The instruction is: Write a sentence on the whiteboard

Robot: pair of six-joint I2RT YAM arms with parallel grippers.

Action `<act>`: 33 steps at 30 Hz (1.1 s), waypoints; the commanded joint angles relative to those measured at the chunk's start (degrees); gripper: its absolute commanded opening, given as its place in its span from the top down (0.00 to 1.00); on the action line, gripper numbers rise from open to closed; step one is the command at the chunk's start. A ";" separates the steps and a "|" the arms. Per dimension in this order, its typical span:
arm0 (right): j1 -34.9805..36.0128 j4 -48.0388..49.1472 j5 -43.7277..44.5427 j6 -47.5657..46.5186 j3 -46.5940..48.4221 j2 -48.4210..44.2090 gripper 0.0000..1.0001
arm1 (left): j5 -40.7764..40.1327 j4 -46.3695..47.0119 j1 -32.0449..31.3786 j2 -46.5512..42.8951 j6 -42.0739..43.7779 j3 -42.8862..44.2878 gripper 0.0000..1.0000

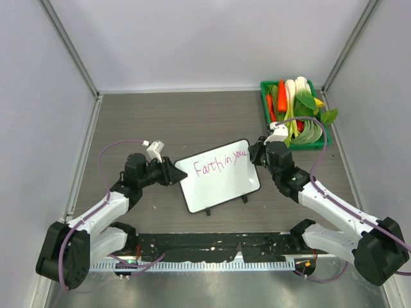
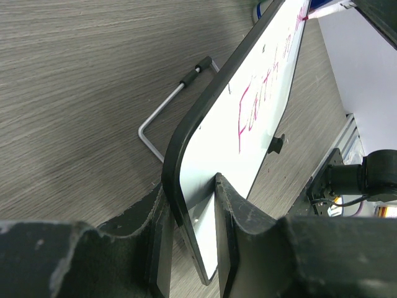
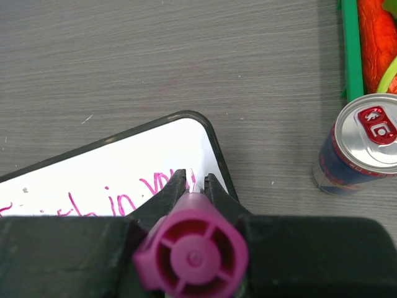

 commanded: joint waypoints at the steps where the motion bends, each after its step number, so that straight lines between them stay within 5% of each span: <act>1: -0.35 1.52 3.35 -0.38 2.81 1.06 0.99 | -3.34 -0.71 0.37 0.98 4.16 -0.69 1.00; 33: -1.66 0.81 4.23 0.05 1.85 1.07 0.99 | -3.43 -0.71 0.37 0.72 4.16 -0.78 1.00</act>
